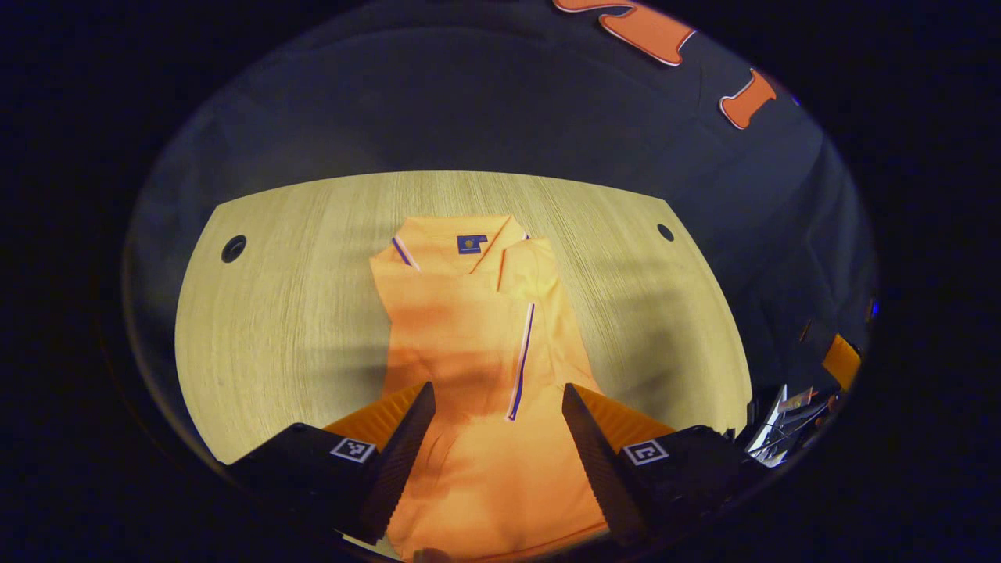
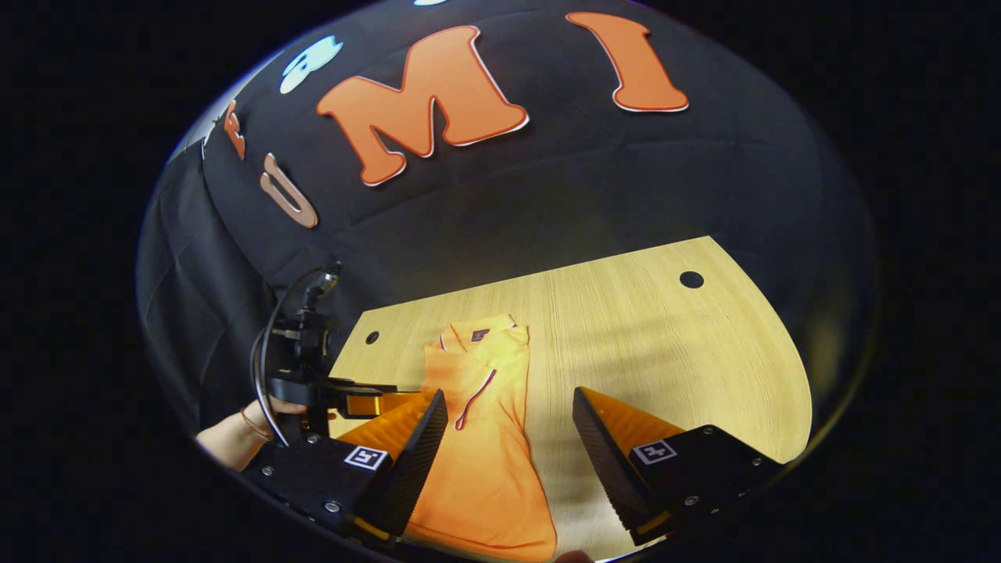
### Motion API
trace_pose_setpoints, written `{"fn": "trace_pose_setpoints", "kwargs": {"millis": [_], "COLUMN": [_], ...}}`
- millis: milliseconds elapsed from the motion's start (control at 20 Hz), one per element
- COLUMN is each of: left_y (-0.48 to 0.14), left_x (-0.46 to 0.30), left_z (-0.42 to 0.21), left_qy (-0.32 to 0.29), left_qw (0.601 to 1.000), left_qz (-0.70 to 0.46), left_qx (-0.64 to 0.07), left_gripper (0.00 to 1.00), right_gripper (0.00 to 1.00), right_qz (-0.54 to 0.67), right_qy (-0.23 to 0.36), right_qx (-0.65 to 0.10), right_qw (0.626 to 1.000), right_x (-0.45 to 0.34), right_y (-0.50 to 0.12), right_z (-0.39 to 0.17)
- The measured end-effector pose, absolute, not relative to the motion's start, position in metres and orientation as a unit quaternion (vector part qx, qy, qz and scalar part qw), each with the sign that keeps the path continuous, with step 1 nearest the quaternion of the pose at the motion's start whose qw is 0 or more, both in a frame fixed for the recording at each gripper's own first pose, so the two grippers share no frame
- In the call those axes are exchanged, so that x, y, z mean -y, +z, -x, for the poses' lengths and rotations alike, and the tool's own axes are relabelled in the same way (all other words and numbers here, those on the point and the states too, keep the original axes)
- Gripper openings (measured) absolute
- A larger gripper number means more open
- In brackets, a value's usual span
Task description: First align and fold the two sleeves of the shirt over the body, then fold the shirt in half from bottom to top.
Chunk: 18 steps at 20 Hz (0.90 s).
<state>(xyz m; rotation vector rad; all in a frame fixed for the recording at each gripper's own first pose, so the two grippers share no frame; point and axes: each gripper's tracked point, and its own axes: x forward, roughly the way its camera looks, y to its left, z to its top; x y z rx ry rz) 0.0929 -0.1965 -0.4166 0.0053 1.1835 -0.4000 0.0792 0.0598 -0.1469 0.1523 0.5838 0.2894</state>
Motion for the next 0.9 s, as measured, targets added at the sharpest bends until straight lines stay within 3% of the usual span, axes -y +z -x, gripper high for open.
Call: {"fn": "trace_pose_setpoints", "kwargs": {"millis": [450,900], "left_y": [-0.379,-0.425], "left_x": [0.112,0.073], "left_z": [-0.013,0.108], "left_qy": [-0.165,-0.155], "left_qw": [0.837,0.805], "left_qz": [-0.025,-0.056], "left_qx": [-0.522,-0.57], "left_gripper": [0.99,0.99], "right_gripper": [0.98,0.98], "right_qz": [-0.01,0.016], "right_qy": [0.135,0.097], "right_qx": [-0.343,-0.451], "right_qw": [0.929,0.887], "right_x": [-0.091,-0.103], "right_y": [-0.206,-0.317], "right_z": [-0.024,0.062]}}
